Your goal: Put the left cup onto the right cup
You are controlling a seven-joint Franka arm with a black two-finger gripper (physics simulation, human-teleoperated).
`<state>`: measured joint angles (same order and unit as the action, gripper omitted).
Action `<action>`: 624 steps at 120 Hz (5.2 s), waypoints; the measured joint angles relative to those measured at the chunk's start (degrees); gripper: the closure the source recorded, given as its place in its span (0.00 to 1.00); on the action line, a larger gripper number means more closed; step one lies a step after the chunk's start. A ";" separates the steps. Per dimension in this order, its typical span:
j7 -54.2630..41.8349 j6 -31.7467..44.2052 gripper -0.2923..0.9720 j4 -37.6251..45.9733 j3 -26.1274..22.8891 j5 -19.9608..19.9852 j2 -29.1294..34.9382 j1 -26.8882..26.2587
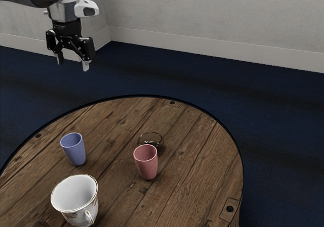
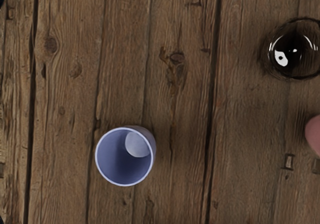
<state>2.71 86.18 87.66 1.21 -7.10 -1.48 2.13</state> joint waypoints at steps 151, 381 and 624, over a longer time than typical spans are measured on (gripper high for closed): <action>5.10 50.14 0.23 43.12 3.00 -6.58 -1.08 1.47; 13.75 40.82 0.84 33.95 -8.45 -5.76 1.45 7.96; 42.19 27.26 0.85 19.29 -28.92 -7.82 -8.34 4.16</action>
<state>44.90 113.44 106.95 -27.71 -14.92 -9.82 6.29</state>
